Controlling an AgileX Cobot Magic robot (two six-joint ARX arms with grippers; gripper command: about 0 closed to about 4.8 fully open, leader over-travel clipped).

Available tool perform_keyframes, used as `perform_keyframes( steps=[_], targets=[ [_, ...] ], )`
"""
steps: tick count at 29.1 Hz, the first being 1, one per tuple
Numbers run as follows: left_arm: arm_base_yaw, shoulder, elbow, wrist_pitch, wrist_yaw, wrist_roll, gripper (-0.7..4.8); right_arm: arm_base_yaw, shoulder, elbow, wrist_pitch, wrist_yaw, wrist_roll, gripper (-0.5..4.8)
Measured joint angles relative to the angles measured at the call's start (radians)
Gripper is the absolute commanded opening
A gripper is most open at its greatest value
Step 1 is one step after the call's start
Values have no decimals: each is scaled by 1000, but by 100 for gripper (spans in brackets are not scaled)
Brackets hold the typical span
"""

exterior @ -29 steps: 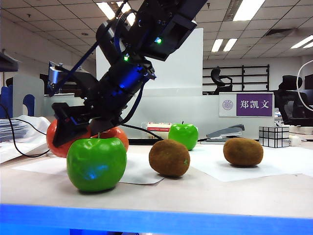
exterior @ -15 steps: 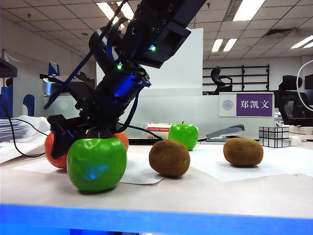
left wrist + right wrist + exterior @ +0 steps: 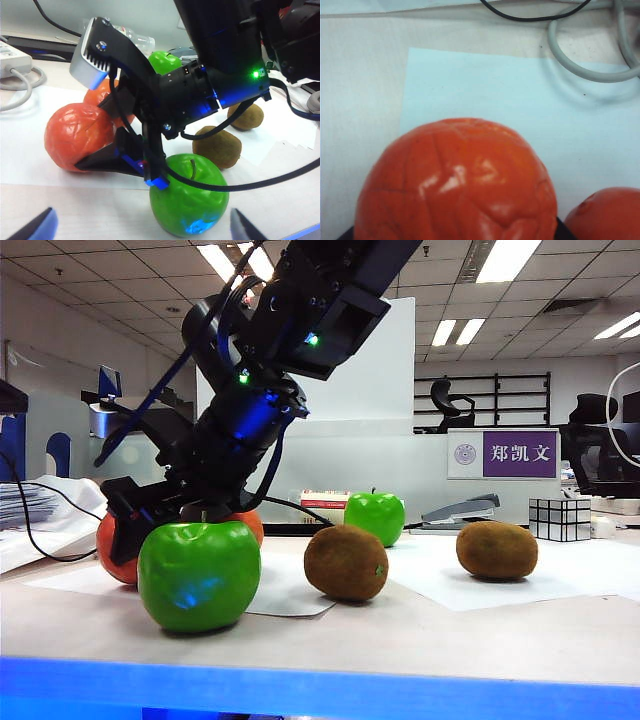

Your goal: Put the same fruits together.

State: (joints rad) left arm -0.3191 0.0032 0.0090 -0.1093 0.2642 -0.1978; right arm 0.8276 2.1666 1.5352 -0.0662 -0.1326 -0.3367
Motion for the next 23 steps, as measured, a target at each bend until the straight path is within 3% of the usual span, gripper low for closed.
perform_keyframes(
  steps=[1, 5, 7, 10, 15, 23],
  targets=[
    [0, 0, 0, 0, 0, 0, 479, 0, 0, 0, 1, 0, -1, 251],
    [0, 0, 0, 0, 0, 0, 479, 0, 0, 0, 2, 0, -2, 259],
    [0, 0, 0, 0, 0, 0, 479, 0, 0, 0, 3, 0, -2, 315],
    [0, 0, 0, 0, 0, 0, 479, 0, 0, 1, 8, 1, -3, 437],
    [0, 0, 0, 0, 0, 0, 479, 0, 0, 1, 8, 2, -5, 477],
    [0, 0, 0, 0, 0, 0, 479, 0, 0, 1, 9, 3, -5, 479]
  ],
)
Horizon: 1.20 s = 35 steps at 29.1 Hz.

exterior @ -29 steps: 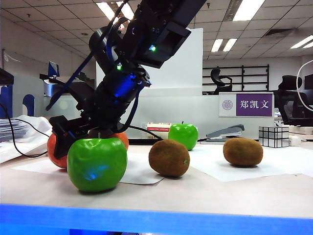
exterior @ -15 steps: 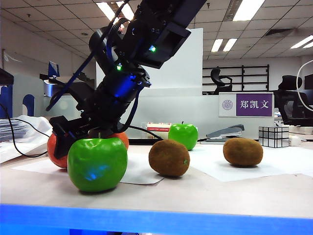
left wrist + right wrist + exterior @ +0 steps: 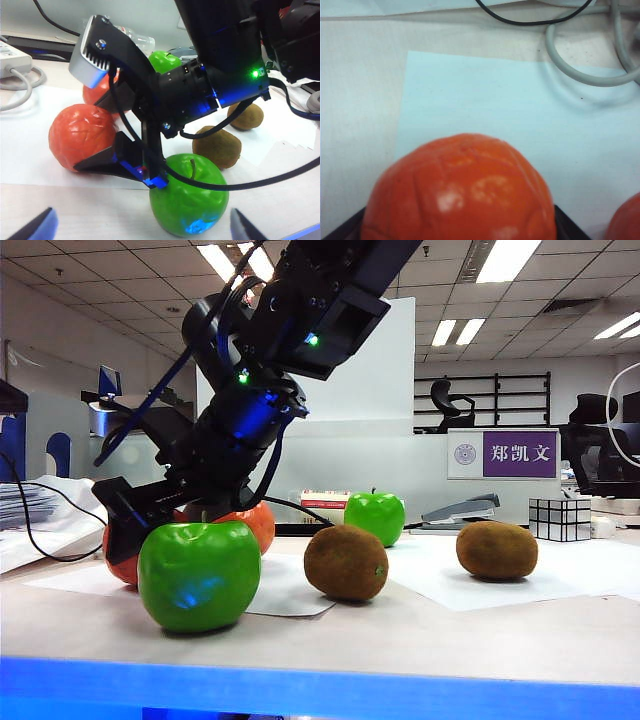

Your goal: Put the same fruits together.

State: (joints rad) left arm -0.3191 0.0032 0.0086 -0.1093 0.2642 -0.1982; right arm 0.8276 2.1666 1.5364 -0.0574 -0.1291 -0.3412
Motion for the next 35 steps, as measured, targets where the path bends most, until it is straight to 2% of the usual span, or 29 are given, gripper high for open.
perform_keyframes(
  steps=[6, 17, 26, 30, 35],
  targets=[
    [0, 0, 0, 0, 0, 0, 479, 0, 0, 17, -3, 37, 0, 479],
    [0, 0, 0, -7, 0, 0, 479, 0, -3, 112, -6, 20, 2, 479],
    [0, 0, 0, -8, -13, 0, 479, 0, -93, 122, -14, -3, 30, 479],
    [0, 0, 0, -8, -14, 0, 479, 0, -163, 122, -106, 6, 31, 479],
    [0, 0, 0, -8, -14, 0, 479, -10, -247, 123, -278, 70, 39, 479]
  ],
)
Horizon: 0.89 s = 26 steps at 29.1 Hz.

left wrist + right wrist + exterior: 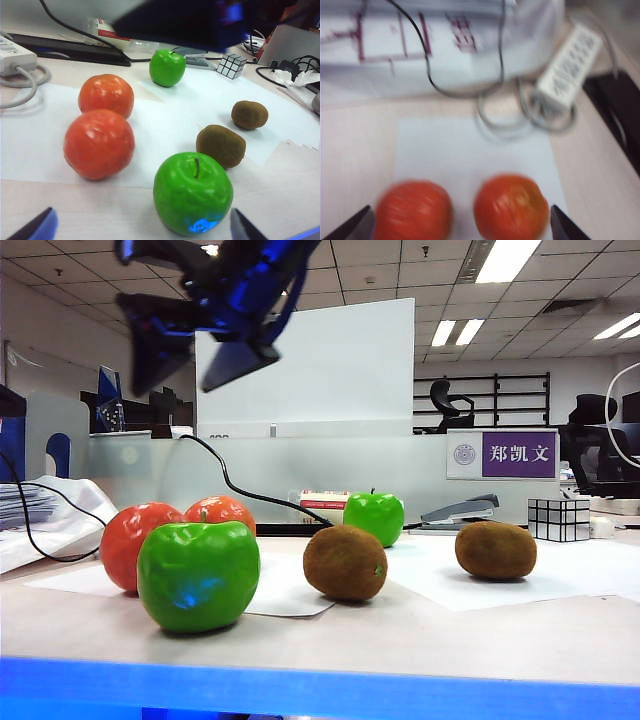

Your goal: Put the same fruits together.

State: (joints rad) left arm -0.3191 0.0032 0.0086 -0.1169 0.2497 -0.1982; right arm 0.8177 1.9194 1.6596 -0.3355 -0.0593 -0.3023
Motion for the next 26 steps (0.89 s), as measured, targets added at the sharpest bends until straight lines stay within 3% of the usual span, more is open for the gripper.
perform_keyframes(
  steps=[9, 17, 26],
  targets=[
    [0, 0, 0, 12, 0, 0, 479, -46, -12, -6, -260, 31, 18, 479],
    [0, 0, 0, 2, 9, 0, 479, -45, -82, -5, -316, 85, 17, 479],
    [0, 0, 0, 0, 19, 0, 479, -81, -135, -46, -489, 128, 30, 479]
  ],
)
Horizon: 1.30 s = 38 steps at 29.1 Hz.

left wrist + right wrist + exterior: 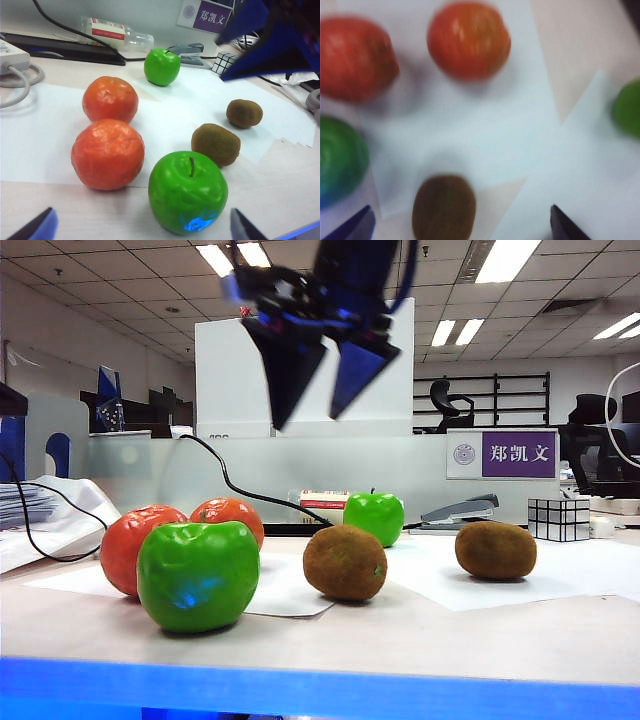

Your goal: Put the same fruits together.

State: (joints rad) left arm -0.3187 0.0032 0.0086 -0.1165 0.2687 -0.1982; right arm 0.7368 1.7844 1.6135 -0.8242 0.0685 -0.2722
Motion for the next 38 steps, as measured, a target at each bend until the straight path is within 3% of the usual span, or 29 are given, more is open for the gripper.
perform_keyframes(
  steps=[9, 22, 38],
  targets=[
    [0, 0, 0, 0, 0, 0, 479, -9, -12, -163, -11, -19, 38, 479],
    [0, 0, 0, 0, 0, 0, 479, -11, -11, -172, 19, -53, 46, 479],
    [0, 0, 0, 0, 0, 0, 479, -23, -4, -309, 198, -70, 44, 479]
  ],
)
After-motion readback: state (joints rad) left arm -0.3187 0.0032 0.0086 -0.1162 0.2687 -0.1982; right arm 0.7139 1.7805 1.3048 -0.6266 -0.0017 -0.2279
